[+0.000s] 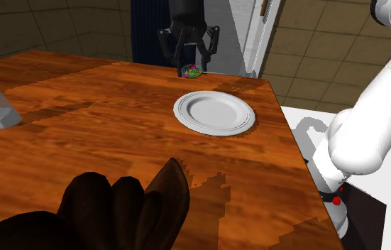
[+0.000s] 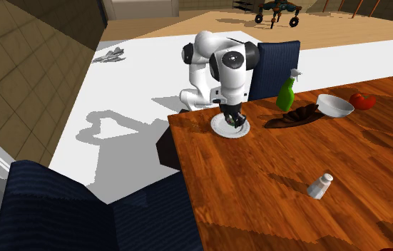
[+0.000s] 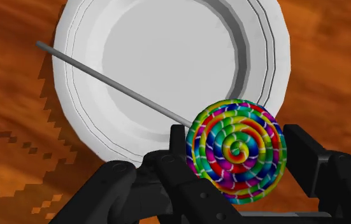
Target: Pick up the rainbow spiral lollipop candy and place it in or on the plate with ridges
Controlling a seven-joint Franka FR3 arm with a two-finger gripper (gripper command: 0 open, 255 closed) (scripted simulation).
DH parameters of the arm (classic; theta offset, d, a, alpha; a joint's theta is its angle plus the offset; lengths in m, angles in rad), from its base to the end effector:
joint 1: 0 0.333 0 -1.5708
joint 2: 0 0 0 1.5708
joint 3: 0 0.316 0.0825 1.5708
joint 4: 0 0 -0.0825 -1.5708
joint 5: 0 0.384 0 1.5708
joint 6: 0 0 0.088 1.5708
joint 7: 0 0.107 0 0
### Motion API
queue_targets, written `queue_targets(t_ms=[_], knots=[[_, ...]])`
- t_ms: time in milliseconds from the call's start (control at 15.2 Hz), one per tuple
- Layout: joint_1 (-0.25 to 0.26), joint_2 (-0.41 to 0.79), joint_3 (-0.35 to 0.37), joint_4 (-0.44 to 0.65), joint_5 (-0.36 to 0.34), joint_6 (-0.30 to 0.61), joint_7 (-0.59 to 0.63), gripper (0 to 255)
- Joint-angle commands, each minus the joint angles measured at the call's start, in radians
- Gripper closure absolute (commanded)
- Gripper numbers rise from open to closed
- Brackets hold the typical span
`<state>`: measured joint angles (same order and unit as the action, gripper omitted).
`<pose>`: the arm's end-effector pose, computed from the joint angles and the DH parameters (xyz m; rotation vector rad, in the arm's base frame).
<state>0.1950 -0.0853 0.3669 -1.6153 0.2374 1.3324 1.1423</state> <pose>0.4051 0.2997 0.6304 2.9750 -0.8428 -0.4481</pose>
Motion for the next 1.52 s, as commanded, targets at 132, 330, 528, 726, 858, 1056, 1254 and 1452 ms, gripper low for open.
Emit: queue_targets(t_ms=[132, 330, 528, 726, 858, 1056, 1254, 1452], knots=[[0.016, -0.095, 0.013, -0.119, 0.039, 0.035, 0.018, 255], [0.017, -0.105, 0.013, -0.17, 0.041, 0.075, 0.007, 255], [0.018, -0.113, 0.015, -0.218, 0.043, 0.114, -0.002, 255], [0.019, -0.119, 0.017, -0.264, 0.045, 0.154, -0.011, 255], [0.02, -0.122, 0.018, -0.292, 0.046, 0.179, -0.017, 255], [0.02, -0.122, 0.018, -0.292, 0.046, 0.179, -0.017, 255], [0.02, -0.122, 0.018, -0.292, 0.046, 0.179, -0.017, 255], [0.02, -0.122, 0.018, -0.292, 0.046, 0.179, -0.017, 0]])
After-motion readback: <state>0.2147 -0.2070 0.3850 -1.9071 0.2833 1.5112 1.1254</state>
